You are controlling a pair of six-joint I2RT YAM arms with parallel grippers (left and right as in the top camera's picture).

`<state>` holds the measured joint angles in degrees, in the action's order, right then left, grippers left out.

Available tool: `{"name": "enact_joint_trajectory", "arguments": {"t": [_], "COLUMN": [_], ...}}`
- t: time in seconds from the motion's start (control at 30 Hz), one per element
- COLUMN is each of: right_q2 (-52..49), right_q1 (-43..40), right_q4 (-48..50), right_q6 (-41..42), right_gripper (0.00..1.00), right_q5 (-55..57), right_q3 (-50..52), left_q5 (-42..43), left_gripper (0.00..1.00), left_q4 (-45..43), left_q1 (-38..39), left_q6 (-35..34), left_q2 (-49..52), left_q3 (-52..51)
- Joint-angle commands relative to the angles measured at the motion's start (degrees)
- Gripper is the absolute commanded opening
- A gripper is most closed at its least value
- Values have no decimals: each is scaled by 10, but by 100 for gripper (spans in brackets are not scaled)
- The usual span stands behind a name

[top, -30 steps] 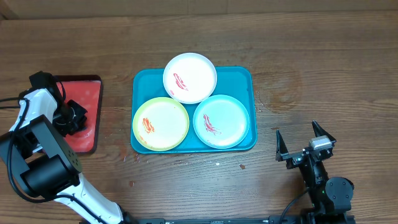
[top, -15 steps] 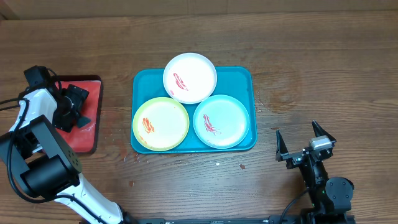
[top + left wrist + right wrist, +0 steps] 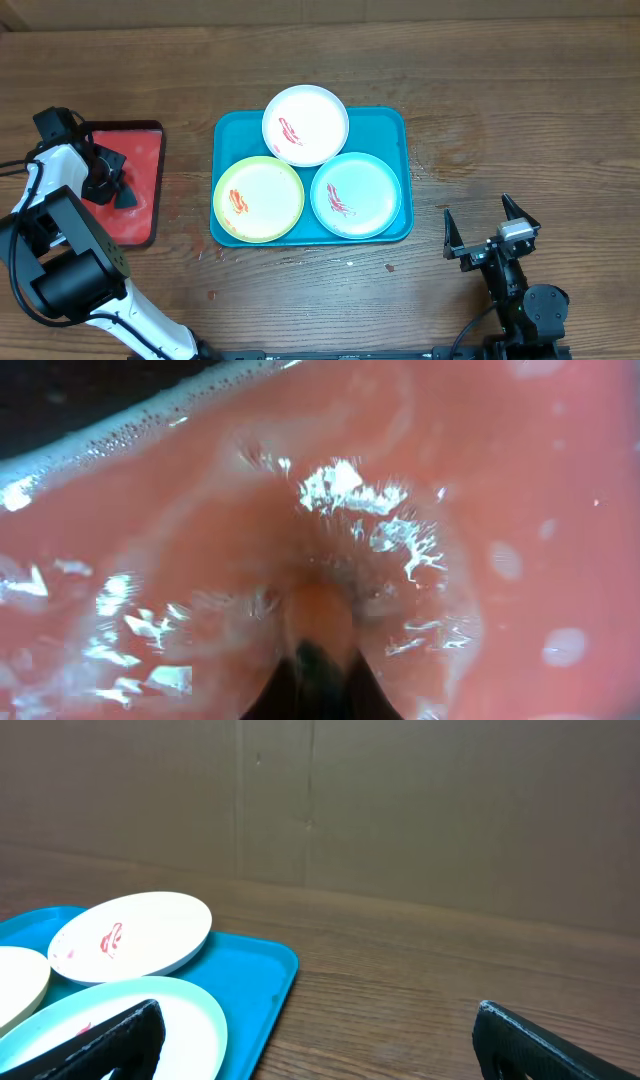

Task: Clean dirty plates on tray and stack at the side
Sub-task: 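Keep dipping and scrubbing the sponge in the red tray water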

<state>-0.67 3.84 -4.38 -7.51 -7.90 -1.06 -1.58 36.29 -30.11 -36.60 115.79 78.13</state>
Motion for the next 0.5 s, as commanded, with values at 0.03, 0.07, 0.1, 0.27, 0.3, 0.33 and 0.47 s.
{"name": "enact_joint_trajectory", "arguments": {"t": [0.03, 0.07, 0.1, 0.27, 0.3, 0.33, 0.47], "right_q2": [5, 5, 5, 5, 5, 5, 5], "right_q1": [-2, -2, -2, -2, -2, -2, -2], "right_q4": [2, 2, 2, 2, 2, 2, 2], "right_q6": [2, 2, 2, 2, 2, 2, 2], "right_gripper": [100, 100, 100, 100, 100, 100, 100], "right_q5": [3, 3, 3, 3, 3, 3, 3], "right_q3": [6, 6, 6, 6, 6, 6, 6], "left_q5": [-20, -17, -13, 21, 24, 27, 27], "left_gripper": [78, 100, 100, 100, 100, 98, 59], "left_q4": [23, 32, 43, 103, 108, 115, 125], "left_q1": [-3, -3, -3, -3, -3, -3, -3], "left_q6": [49, 49, 49, 49, 49, 49, 49], "left_q2": [10, 10, 10, 10, 10, 10, 10], "left_q3": [-4, -4, -4, -4, -4, -4, -4]}}
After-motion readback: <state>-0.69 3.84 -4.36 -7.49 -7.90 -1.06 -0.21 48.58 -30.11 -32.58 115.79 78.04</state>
